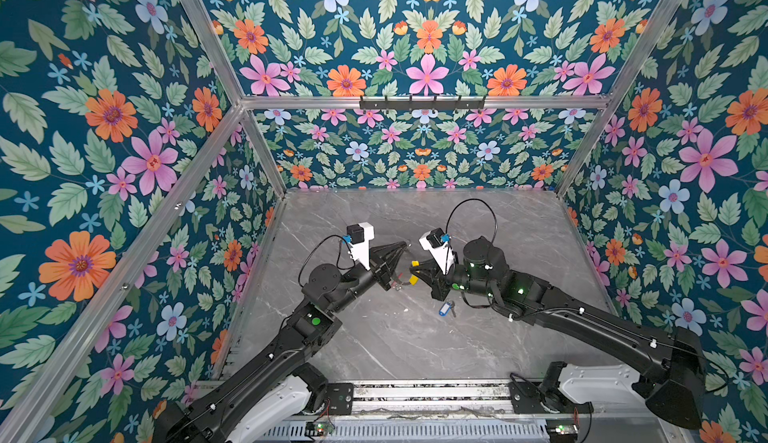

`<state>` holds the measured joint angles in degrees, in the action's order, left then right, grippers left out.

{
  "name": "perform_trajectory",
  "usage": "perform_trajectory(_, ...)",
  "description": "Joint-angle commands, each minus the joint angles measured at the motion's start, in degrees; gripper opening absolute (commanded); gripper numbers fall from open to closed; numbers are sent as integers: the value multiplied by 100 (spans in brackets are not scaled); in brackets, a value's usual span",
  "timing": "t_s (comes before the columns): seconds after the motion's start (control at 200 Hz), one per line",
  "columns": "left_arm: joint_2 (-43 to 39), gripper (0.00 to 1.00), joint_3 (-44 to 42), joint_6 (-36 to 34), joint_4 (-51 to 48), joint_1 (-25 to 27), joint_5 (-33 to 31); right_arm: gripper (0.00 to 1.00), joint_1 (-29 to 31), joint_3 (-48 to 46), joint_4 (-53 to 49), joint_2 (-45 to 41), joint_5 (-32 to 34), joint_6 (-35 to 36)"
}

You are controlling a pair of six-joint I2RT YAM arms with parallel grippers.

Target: Remove the keys from the keyring

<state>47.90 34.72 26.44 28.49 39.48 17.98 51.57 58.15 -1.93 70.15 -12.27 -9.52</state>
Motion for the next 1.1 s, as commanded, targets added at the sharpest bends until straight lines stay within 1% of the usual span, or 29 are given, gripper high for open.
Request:
perform_trajectory(0.0, -199, 34, 94, -215, -231, 6, 84, 0, -149, 3, -160, -227, -178, -167)
perform_trajectory(0.035, -296, 42, 110, -301, -351, 7, 117, 0, -203, -5, -279, -335, -244, -183)
perform_trajectory(0.1, -463, 50, 149, -411, -643, -7, 166, 0, -371, -45, -537, -579, -521, -216)
perform_trajectory(0.155, -542, 54, 190, -491, -917, -4, 277, 0, -535, -111, -700, -799, -758, -241)
perform_trajectory(0.205, -556, 57, 236, -497, -1161, -12, 392, 0, -708, -174, -790, -994, -1149, -243)
perform_trajectory(0.305, -431, 59, 238, -286, -1263, -71, 934, 0, -1078, -268, -861, -1271, -2026, -243)
perform_trajectory(0.41, -247, 61, 296, -48, -1213, -193, 1653, 0, -1380, -334, -786, -1396, -2745, -319)
perform_trajectory(0.475, -173, 62, 343, 16, -1179, -222, 1953, 0, -1441, -372, -699, -1425, -2998, -357)
perform_trajectory(0.53, -113, 63, 421, 35, -1245, -230, 2028, 0, -1444, -398, -628, -1437, -3212, -365)
perform_trajectory(0.595, -55, 63, 493, 33, -1332, -248, 2079, 0, -1443, -402, -606, -1451, -3311, -380)
perform_trajectory(0.645, -7, 62, 504, 84, -1259, -264, 2248, 0, -1446, -412, -606, -1460, -3325, -376)
perform_trajectory(0.765, 223, 54, 491, 401, -784, -260, 2879, 0, -1446, -365, -621, -1410, -3342, -326)
perform_trajectory(0.825, 392, 44, 568, 451, -766, -265, 3090, 0, -1447, -319, -645, -1368, -3284, -292)
perform_trajectory(0.935, 571, 29, 636, 522, -778, -264, 3201, 0, -1449, -232, -663, -1256, -3251, -235)
perform_trajectory(1.095, 622, 13, 575, 778, -402, -257, 3349, 0, -1466, -125, -722, -1070, -3124, -179)
